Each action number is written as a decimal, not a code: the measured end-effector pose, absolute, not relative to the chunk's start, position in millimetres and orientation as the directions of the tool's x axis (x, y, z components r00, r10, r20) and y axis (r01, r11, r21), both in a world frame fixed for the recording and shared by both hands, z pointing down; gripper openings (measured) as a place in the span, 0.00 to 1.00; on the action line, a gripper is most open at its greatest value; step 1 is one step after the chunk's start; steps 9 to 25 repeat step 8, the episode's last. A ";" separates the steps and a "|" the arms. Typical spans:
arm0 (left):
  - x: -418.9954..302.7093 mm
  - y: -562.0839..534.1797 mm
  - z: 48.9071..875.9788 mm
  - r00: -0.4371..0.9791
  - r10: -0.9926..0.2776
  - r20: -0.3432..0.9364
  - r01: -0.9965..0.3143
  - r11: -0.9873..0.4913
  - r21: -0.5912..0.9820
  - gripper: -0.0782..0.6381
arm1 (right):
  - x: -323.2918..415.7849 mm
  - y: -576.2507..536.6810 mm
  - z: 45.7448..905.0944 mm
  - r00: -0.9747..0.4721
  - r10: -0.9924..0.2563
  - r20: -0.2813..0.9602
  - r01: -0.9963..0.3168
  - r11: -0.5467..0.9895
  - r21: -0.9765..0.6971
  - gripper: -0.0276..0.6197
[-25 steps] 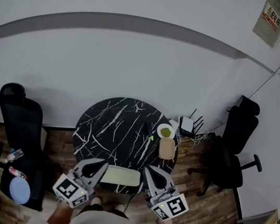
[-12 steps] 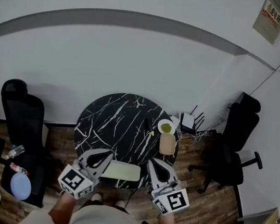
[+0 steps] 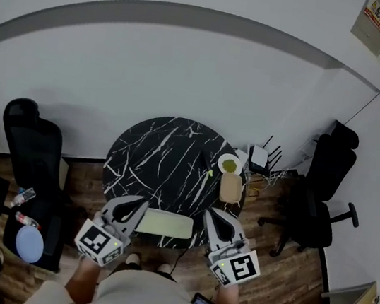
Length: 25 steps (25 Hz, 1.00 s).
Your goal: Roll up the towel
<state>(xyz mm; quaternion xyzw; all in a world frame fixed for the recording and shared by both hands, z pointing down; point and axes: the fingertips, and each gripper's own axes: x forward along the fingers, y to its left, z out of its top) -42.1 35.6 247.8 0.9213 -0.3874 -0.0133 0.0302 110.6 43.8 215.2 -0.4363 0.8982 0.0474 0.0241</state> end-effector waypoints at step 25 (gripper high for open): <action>-49.8 31.0 235.6 0.678 -0.735 -0.037 -0.732 -0.678 0.059 0.11 | 108.1 36.5 212.7 -0.627 -0.773 -0.094 -0.779 0.623 0.073 0.04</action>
